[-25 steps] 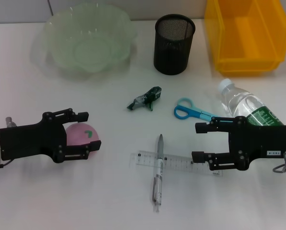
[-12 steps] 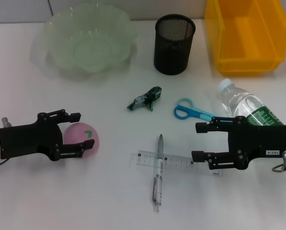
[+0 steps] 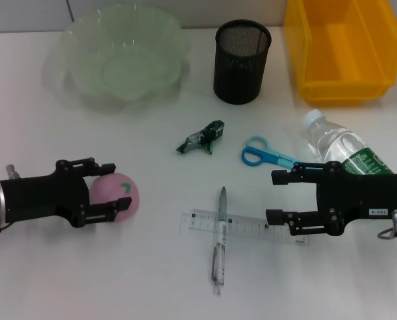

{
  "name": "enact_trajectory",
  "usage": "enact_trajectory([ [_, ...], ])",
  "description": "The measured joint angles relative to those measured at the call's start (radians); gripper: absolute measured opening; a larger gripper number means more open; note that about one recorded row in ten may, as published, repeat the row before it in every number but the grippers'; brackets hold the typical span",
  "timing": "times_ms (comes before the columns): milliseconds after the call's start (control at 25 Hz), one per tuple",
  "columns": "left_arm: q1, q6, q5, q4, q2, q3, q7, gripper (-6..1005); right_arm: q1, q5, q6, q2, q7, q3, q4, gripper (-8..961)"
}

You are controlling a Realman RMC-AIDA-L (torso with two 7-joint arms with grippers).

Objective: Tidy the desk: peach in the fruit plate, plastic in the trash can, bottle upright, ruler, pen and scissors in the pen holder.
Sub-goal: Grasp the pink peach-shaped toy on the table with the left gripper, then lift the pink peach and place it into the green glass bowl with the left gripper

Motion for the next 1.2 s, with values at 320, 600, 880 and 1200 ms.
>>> enact_trajectory([
  [320,-0.005,-0.005,0.024,0.013,-0.005,-0.005,-0.008,561,0.001,0.0,0.0,-0.001,0.0,-0.001,0.0,766],
  [600,-0.007,-0.001,0.024,0.016,-0.006,-0.006,-0.012,391,0.001,0.0,0.0,-0.001,-0.01,0.0,0.0,766],
  [880,-0.012,0.066,0.017,0.048,-0.038,-0.092,-0.024,226,0.0,0.0,0.0,-0.001,-0.012,0.002,0.0,765],
  [1200,-0.07,0.114,0.001,0.041,-0.133,-0.382,0.0,155,-0.001,0.0,0.0,0.0,-0.012,-0.001,0.0,766],
])
